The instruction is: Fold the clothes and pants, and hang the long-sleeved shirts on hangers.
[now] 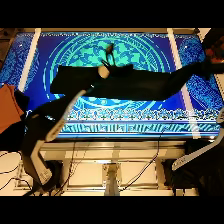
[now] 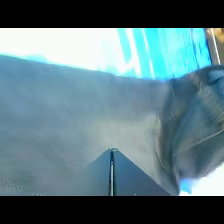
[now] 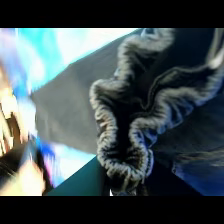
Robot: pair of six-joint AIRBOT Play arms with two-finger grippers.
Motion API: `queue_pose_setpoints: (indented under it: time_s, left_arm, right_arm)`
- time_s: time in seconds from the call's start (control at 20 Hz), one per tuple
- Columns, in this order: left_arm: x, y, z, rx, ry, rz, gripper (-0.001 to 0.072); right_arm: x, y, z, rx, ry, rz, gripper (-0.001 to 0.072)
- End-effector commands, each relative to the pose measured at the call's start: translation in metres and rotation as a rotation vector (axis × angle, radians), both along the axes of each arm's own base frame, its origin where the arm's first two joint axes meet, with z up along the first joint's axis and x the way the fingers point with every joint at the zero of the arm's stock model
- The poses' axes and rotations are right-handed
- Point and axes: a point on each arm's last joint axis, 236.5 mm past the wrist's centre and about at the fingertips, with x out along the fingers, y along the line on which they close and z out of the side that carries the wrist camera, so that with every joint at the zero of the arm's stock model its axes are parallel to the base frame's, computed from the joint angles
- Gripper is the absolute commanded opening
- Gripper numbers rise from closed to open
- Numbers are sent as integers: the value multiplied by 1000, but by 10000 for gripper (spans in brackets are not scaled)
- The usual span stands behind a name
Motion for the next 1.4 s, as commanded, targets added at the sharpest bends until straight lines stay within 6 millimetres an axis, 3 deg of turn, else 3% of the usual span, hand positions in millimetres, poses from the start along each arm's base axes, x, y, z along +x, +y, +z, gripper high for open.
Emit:
queue_pose_setpoints:
  time_s: [0.0,0.15,0.3,0.35,0.4,0.45,0.5,0.55,0.65,0.7,0.75,0.8,0.9,1.1,1.15,1.25,1.3,1.35]
  left_arm:
    - [18,104,81,119,-133,98,20]
    - [19,165,130,109,-179,185,20]
    - [19,201,144,116,-181,234,21]
    - [20,207,143,119,-175,243,24]
    - [21,212,140,125,-164,248,40]
    - [21,215,138,129,-157,250,93]
    - [21,215,137,130,-154,248,182]
    - [21,215,137,130,-154,248,206]
    - [20,214,137,131,-151,247,206]
    - [19,214,135,135,-145,242,205]
    - [17,213,132,152,-141,226,205]
    - [14,212,128,177,-140,203,201]
    - [8,210,121,196,-113,178,57]
    - [1,209,118,242,-122,133,61]
    - [-2,210,117,247,-113,127,93]
    - [-6,209,114,255,-95,113,235]
    - [-8,208,112,268,-96,100,282]
    - [-10,207,111,276,-95,88,291]
  right_arm:
    - [10,131,4,-37,-28,211,25]
    - [4,248,-11,-129,-50,349,24]
    - [-14,331,-39,-255,-76,446,27]
    - [-22,353,-49,-304,-95,487,77]
    - [-31,369,-56,-342,-109,525,326]
    - [-41,383,-61,-380,-120,565,667]
    - [-48,389,-64,-419,-127,595,681]
    - [-52,388,-68,-464,-129,618,681]
    - [-58,375,-72,-531,-109,643,656]
    - [-58,363,-73,-574,-103,661,466]
    - [-55,343,-74,-635,-100,682,169]
    - [-53,321,-74,-696,-89,697,37]
    - [-47,272,-73,-803,-56,713,27]
    - [-20,161,-55,-799,-11,536,25]
    - [-19,133,-51,-764,-3,484,25]
    - [-31,75,-54,-662,46,396,25]
    - [-41,54,-58,-585,63,356,24]
    - [-54,46,-63,-460,47,356,25]
